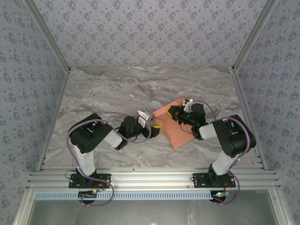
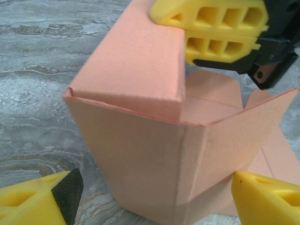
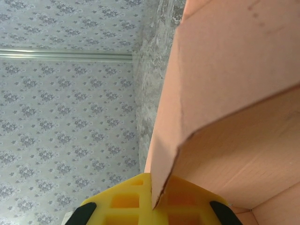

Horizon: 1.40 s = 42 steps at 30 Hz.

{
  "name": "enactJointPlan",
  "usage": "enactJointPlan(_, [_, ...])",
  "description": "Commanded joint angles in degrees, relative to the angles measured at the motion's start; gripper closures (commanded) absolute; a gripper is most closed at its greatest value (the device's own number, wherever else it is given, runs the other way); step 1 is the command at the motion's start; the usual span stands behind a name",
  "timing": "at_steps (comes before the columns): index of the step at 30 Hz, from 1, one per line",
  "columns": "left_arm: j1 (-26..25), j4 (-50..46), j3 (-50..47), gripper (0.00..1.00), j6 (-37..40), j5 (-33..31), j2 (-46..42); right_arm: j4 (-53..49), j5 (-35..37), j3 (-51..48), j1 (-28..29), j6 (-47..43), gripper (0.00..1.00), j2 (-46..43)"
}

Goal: Fold the paper box

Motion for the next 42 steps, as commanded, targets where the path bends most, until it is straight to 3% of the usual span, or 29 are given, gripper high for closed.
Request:
enactJointPlan(1, [-0.23,1.66,1.16,0.16,-2.10,-6.30,0.13,-6.94,2.37,-1.91,1.99,-3.36,1.00,-0.42])
enactJointPlan(7, [0.91,2.57,0.76,0.18,-3.49,-10.60,-0.55,-8.21,3.42,-1.72,3.19,-4.34,1.00,-0.03])
enactJointPlan(13, [0.63,1.11,1.10,0.20,-2.83,-10.74,-0.50,-8.74,4.40,-1.81,4.48,-4.66,1.00,0.32])
enactJointPlan(20, [-1.79,-1.29,2.59,0.21,-0.21,-11.51,-1.00,-8.43,6.04,-2.10,5.97,-4.31,1.00,0.34])
enactJointPlan(26, [-4.83,-2.04,2.55,0.22,1.33,-16.48,-0.36,-6.20,9.75,-4.02,7.40,-3.04,1.00,-0.30])
enactJointPlan(34, [-5.05,1.35,2.01,0.37,2.19,-17.48,2.74,-4.34,12.62,-5.96,7.85,-1.36,1.00,-1.90])
enactJointPlan(39, [-5.10,0.76,0.60,0.18,0.14,-9.27,-1.06,-6.88,14.32,-6.46,7.87,-1.11,1.00,-4.97])
enactJointPlan(42, [-5.13,-0.78,-1.02,0.09,-0.34,-7.42,-4.37,-8.45,14.71,-6.28,7.95,-1.16,1.00,-6.90])
